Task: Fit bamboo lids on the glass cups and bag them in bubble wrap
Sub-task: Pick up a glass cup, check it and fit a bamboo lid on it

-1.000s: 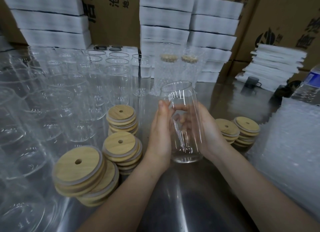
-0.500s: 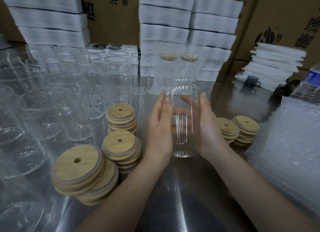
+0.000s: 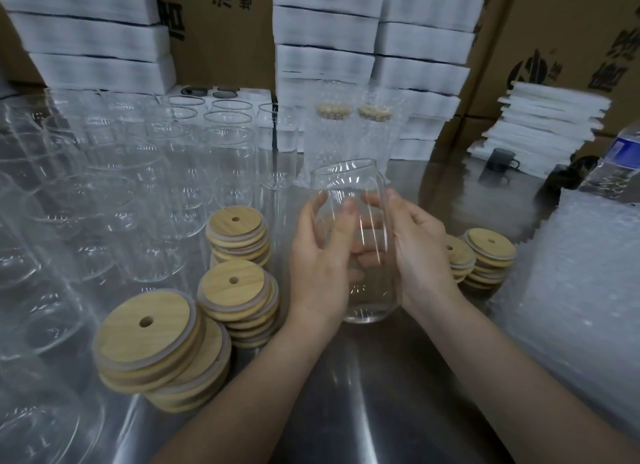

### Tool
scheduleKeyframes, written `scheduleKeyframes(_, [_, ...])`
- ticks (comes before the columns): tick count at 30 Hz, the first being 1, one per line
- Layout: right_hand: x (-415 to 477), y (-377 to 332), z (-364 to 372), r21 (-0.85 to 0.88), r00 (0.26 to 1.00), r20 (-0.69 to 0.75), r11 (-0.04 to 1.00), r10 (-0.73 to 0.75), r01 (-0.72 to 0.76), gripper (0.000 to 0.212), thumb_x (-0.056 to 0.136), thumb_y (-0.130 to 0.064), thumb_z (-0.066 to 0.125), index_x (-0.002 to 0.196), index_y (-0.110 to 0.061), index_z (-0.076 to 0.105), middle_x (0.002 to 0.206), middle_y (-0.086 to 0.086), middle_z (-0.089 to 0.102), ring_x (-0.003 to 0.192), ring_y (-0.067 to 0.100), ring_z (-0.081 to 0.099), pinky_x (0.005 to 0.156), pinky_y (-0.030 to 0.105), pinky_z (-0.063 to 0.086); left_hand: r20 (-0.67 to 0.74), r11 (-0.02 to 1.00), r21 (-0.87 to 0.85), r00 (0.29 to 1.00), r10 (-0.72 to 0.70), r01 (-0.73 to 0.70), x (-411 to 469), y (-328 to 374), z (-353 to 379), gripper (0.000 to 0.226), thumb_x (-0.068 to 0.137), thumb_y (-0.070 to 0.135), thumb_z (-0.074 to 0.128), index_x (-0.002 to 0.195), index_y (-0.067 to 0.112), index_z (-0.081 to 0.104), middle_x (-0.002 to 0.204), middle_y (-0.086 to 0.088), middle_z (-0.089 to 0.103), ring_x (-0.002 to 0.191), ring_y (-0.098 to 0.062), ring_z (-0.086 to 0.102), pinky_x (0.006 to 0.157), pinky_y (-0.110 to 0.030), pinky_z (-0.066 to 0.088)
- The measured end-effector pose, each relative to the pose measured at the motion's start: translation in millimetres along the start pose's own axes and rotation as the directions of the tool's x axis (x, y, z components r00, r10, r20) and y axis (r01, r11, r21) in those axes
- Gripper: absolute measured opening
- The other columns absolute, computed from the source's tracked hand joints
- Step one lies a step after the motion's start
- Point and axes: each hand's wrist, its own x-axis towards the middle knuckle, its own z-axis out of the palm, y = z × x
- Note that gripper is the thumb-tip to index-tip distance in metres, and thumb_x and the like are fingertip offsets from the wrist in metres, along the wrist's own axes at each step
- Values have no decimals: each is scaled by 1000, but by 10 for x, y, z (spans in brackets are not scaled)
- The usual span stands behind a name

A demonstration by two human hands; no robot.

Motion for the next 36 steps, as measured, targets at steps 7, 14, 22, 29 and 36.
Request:
scheduleKeyframes(7, [74,7,-17,15,985,37,986,167,-167,34,102,-34,52,88,-16,77,62,-3,65,46,13,59,41,25,47,33,948,-210,971,-237,238,89,6,-27,63,69,73,48,115,33,61,128,-1,65,103,-26,70,82,-48,58])
scheduleKeyframes(14, [15,-39,32,79,904,362,959,227,-273,58,92,-62,28,127,-23,52,108,14,73,89,27,71,71,37,58,-118,990,-90,985,-122,112,144,13,-108,41,103,41,34,119,19,64,108,-3,73,102,-23,70,93,-51,54])
scheduleKeyframes(22, [-14,-41,30,2,974,215,998,68,-70,58,73,-62,51,110,-19,63,88,12,74,70,28,69,59,36,57,-47,999,12,998,-45,46,57,51,17,25,99,42,40,99,29,62,85,13,75,86,-8,72,75,-33,57])
scheduleKeyframes(29, [-91,83,62,-140,976,62,966,-211,218,75,76,-62,52,134,-15,58,111,7,71,88,7,73,70,25,59,-100,969,245,993,57,-31,-44,3,99,85,56,78,55,127,33,43,131,4,56,116,-9,59,87,-25,55])
scheduleKeyframes(36, [-77,23,60,-91,990,-15,987,-138,136,33,100,-42,48,113,-22,69,91,14,75,76,37,73,61,49,61,-184,975,218,979,87,-46,-2,-27,45,58,67,83,45,103,40,62,99,-2,72,93,-31,71,84,-58,54])
